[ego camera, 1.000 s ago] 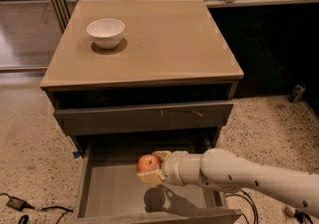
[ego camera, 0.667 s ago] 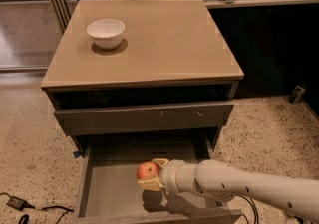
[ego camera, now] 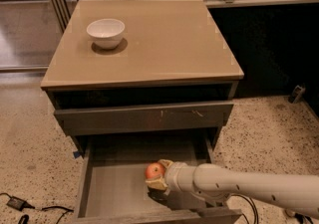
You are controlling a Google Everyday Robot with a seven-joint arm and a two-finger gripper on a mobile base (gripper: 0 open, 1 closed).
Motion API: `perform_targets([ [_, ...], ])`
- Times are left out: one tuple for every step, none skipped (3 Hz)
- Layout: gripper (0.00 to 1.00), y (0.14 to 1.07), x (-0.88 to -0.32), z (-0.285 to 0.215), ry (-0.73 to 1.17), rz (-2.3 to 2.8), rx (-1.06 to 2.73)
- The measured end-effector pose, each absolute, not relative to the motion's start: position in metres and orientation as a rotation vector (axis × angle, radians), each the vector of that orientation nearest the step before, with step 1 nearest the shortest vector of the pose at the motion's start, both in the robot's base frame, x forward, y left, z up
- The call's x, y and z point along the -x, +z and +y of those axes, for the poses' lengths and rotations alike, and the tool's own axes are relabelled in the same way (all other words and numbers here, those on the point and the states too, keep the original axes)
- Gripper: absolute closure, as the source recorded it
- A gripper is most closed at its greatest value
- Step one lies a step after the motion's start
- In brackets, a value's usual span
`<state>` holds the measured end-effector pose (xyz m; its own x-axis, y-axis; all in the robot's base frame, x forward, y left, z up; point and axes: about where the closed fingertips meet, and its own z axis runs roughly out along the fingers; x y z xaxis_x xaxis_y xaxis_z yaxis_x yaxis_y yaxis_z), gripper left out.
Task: Place apple into middle drawer
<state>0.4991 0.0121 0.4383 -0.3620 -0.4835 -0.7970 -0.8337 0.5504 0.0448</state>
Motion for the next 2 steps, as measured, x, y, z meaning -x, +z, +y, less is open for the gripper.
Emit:
perform_targets([
  [1.00,0.406,-0.512,-0.001,0.530,2.065,1.083],
  [1.00,0.377,-0.516,0.000,0.509,2.114,1.094],
])
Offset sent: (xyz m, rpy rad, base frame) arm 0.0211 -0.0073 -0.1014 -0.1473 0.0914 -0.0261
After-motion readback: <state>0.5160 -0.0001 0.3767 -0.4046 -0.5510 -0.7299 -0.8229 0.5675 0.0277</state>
